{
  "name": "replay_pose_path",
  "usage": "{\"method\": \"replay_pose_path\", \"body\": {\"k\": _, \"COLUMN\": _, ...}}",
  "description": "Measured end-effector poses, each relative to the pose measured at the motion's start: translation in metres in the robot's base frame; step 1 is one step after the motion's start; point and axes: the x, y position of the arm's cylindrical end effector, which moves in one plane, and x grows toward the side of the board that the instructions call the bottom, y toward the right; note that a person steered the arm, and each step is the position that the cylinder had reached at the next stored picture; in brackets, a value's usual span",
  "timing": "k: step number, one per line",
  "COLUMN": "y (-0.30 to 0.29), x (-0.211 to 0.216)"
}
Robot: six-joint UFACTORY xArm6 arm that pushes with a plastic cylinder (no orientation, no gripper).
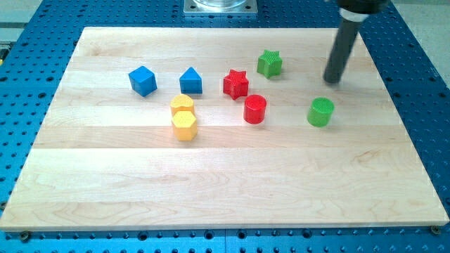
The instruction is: Push the green circle to the right of the red star
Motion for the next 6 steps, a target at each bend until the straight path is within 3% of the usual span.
{"method": "replay_pose_path", "body": {"k": 3, "y": -0.021, "x": 0.132}}
{"method": "replay_pose_path", "body": {"k": 6, "y": -0.087, "x": 0.072}}
